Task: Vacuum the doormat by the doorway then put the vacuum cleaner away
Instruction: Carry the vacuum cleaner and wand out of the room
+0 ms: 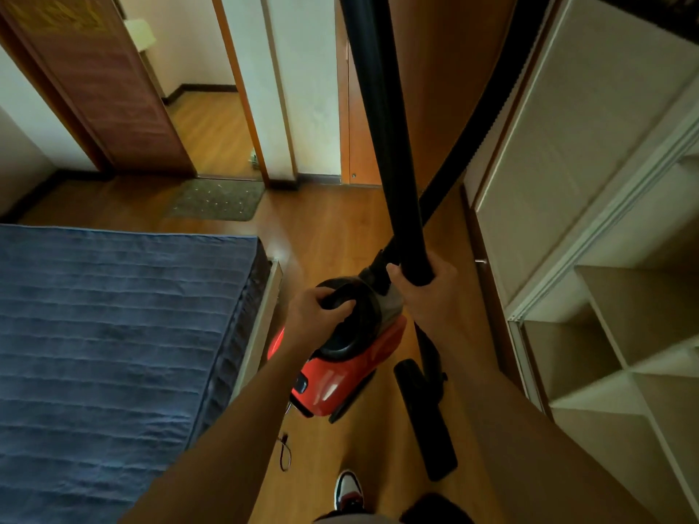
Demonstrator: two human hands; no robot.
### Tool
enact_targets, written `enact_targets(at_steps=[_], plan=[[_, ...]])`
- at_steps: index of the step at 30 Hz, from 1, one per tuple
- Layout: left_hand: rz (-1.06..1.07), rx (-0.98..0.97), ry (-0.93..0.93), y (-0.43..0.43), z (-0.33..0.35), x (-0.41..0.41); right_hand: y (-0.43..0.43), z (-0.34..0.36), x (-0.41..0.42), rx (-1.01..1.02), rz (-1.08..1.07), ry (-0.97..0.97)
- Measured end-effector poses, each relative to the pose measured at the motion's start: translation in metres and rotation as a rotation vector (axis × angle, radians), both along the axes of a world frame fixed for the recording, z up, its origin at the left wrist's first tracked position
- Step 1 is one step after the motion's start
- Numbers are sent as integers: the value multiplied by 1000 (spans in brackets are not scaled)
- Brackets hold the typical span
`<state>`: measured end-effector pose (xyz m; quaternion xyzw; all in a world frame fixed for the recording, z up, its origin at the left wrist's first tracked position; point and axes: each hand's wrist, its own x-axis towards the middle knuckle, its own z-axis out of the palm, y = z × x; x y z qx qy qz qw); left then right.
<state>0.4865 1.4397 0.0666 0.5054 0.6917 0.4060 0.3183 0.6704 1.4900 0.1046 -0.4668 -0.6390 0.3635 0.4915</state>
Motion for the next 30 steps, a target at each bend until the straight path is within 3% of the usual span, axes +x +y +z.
enact_targets(at_steps=[11, 22, 30], plan=[[40, -4, 30, 173, -9, -39, 173, -14, -33, 54, 38, 32], [134, -65, -34, 411, -16, -38, 426, -16, -41, 9, 97, 101], [238, -31, -58, 527, 10, -65, 562, -1, -80, -33, 195, 10]])
